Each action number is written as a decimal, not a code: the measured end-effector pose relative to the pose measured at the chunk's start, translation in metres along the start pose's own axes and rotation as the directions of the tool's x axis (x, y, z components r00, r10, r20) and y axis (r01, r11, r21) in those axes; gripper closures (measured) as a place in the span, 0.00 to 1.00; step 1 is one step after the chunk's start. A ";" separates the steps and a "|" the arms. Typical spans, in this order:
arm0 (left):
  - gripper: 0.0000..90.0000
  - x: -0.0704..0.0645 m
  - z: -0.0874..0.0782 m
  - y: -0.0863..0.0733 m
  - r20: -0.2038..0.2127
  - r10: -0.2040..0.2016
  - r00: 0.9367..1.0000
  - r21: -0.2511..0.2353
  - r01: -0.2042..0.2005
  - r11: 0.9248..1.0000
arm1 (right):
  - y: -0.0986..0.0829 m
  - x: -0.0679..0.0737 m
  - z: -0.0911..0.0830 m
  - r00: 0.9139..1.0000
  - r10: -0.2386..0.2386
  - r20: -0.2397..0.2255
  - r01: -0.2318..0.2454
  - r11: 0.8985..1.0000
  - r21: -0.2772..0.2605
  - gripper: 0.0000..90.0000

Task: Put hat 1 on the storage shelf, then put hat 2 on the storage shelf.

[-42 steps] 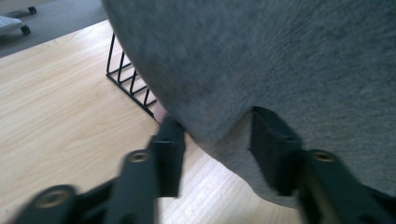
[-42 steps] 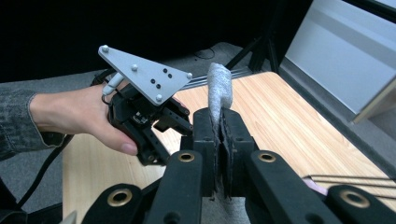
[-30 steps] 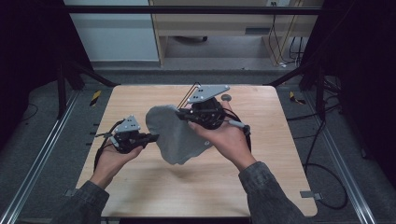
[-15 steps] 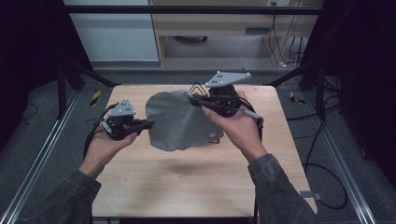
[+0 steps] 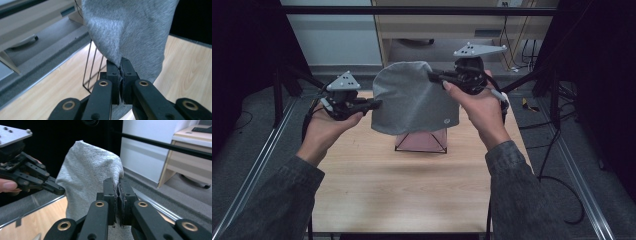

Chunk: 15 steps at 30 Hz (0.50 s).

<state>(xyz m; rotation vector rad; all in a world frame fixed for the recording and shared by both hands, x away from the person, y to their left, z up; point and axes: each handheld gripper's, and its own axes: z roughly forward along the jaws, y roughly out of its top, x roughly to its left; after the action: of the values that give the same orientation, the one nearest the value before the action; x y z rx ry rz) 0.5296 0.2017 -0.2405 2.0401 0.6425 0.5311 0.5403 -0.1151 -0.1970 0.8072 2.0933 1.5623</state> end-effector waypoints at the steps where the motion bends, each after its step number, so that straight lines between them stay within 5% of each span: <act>1: 0.97 0.002 0.001 0.005 -0.002 0.005 1.000 -0.004 -0.005 1.000 | 0.002 -0.004 0.000 1.000 0.006 0.005 -0.006 1.000 -0.009 0.96; 7: 0.97 0.013 0.012 0.026 -0.026 0.011 1.000 -0.011 -0.012 1.000 | 0.011 -0.028 0.003 0.999 0.032 0.042 -0.030 0.999 -0.038 0.96; 15: 0.97 0.029 0.034 0.034 -0.064 -0.010 0.998 -0.018 0.009 1.000 | 0.009 -0.051 0.014 0.996 0.053 0.077 -0.048 0.997 -0.061 0.96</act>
<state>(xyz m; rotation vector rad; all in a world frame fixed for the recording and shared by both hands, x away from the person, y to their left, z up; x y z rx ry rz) 0.5800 0.1822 -0.2246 2.0092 0.6829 0.5963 0.5889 -0.1366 -0.1940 0.8922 1.9770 1.5840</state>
